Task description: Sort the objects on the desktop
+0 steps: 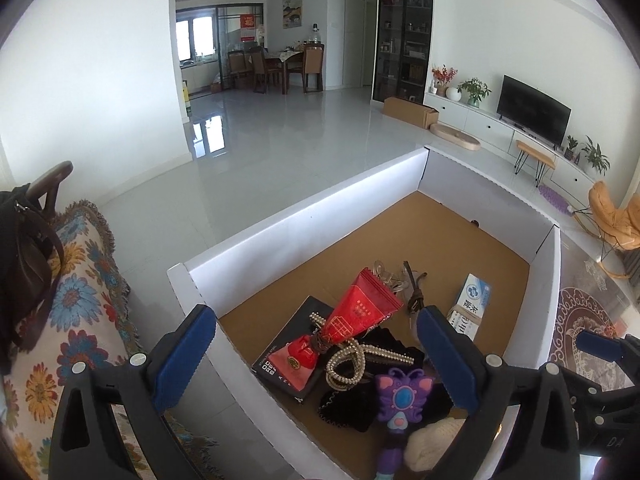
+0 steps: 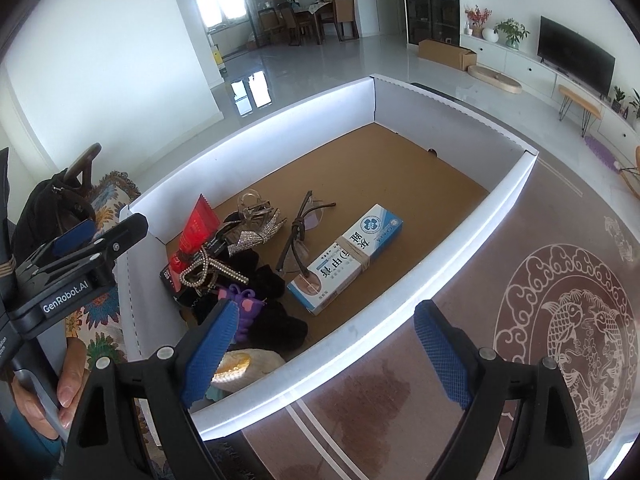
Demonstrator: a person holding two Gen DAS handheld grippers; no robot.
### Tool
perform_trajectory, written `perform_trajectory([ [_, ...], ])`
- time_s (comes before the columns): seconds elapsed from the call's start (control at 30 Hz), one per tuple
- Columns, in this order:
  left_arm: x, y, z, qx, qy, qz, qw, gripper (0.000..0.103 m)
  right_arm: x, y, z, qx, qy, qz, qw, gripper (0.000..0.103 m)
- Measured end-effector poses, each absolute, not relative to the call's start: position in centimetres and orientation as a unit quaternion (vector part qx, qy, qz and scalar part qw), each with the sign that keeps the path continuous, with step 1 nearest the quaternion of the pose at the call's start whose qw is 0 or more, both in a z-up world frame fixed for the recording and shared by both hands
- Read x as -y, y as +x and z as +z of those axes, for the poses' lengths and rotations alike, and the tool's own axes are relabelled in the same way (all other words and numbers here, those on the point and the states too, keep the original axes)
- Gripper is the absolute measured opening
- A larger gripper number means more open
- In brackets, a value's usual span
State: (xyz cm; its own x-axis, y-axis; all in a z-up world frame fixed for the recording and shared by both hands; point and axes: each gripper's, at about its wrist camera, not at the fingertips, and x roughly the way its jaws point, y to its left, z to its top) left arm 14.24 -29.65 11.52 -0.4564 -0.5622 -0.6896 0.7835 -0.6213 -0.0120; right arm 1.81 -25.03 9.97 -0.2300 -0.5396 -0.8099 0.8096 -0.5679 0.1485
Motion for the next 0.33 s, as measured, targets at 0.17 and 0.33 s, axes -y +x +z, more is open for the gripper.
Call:
perform_trajectory([
  [0.17, 29.4, 13.9, 11.3, -0.160, 0.342, -0.839, 0.392, 0.102, 25.3, 2.1, 9.7, -0.160, 0.438, -0.766, 0.442, 0.090],
  [0.33, 28.4, 14.5, 12.0, -0.138, 0.315, -0.850, 0.399, 0.103, 25.6, 2.3, 10.4, -0.166, 0.430, -0.769, 0.444, 0.090],
])
